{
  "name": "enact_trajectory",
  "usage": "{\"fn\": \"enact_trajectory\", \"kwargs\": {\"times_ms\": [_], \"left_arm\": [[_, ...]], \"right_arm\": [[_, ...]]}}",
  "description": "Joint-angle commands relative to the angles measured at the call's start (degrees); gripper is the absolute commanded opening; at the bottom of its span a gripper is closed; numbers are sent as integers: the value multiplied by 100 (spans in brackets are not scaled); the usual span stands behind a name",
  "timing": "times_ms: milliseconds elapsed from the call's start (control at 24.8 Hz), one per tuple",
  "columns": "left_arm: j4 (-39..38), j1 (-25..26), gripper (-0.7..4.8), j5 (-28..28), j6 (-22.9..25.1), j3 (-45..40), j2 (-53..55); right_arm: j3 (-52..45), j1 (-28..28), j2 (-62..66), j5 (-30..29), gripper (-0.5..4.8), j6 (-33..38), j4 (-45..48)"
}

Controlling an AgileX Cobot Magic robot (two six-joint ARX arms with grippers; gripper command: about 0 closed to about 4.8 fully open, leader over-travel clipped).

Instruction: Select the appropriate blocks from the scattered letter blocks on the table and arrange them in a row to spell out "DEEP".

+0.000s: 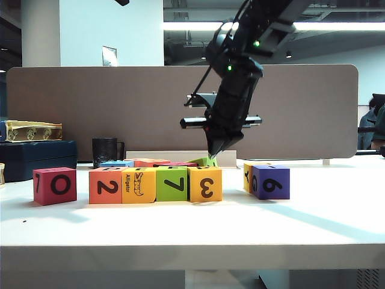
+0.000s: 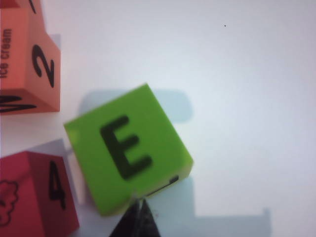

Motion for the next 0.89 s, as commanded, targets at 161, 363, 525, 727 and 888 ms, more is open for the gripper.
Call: {"fn": "enact_trajectory", "kwargs": {"times_ms": [161,363,525,727,888], "left_arm": [[42,-7,11,7,24,20,-28],[33,-7,11,9,26,20,-28],[37,-7,11,7,26,20,-28],[35,-7,11,7,26,20,-28],[33,-7,12,9,26,20,-28]], "right_arm": [[782,13,-28,-608,-2,-22,-1565],[857,66,-24,-1222,-2,131,-1768],[859,149,-24,-1200,-2,131,-1869],[846,225,-11,-1180,-2,129,-1991],[846,225,-11,-1180,-2,129,-1926]]}}
